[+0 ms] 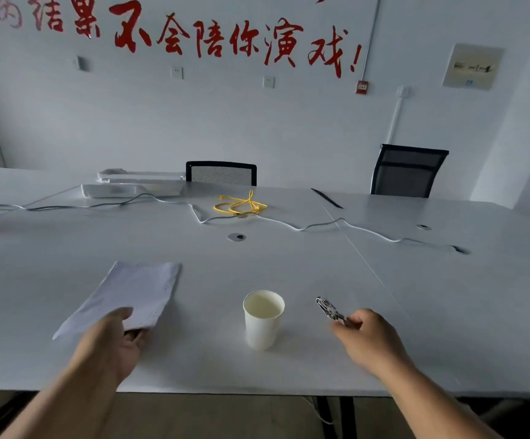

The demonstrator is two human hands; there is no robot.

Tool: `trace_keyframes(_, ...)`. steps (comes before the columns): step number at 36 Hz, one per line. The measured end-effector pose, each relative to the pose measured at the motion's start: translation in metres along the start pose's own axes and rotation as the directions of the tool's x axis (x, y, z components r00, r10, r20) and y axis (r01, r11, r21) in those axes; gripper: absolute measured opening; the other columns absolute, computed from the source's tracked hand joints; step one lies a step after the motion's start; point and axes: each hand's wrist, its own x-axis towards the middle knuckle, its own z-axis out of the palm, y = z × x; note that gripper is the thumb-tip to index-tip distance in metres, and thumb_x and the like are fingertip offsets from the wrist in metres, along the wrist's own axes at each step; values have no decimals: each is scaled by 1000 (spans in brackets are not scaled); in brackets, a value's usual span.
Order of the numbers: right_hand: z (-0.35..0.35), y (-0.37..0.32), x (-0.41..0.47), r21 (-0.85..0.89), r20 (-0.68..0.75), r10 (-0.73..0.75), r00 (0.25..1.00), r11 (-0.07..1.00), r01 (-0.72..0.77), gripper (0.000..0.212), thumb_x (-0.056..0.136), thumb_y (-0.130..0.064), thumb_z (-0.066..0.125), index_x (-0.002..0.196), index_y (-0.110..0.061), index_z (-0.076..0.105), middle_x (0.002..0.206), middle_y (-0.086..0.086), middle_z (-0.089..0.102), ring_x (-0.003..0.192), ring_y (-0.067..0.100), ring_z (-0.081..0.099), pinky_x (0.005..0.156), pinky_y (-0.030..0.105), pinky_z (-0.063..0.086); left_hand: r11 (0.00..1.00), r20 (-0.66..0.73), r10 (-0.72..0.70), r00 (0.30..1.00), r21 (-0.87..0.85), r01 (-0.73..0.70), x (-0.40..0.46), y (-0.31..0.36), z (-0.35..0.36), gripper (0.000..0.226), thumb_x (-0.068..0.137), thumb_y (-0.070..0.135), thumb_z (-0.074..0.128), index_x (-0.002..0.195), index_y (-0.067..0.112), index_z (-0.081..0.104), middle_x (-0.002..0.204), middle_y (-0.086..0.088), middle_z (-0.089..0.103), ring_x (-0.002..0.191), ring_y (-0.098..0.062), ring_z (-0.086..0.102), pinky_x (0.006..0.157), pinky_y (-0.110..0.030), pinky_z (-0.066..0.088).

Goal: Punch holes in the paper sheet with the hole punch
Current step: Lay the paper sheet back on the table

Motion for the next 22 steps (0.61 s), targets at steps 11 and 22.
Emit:
trace_keyframes(11,24,10,10,-287,-112,114,987,947,-142,47,81,-50,56,115,-19,67,123,10,65,119,35,54,94,38,46,994,121,-24,992,106,11,-47,-33,-7,9,104,1,48,98,-1,54,123,-28,59,99,-34,67,100,-43,49)
trace_keyframes(22,37,10,22,-256,-226,286,931,905,-340,76,81,-65,53,129,-6,58,132,19,57,127,38,46,102,45,39,804,377,141,916,496,-328,-63,-60,20,8,100,2,63,108,3,64,108,-20,72,103,-33,73,96,-45,58)
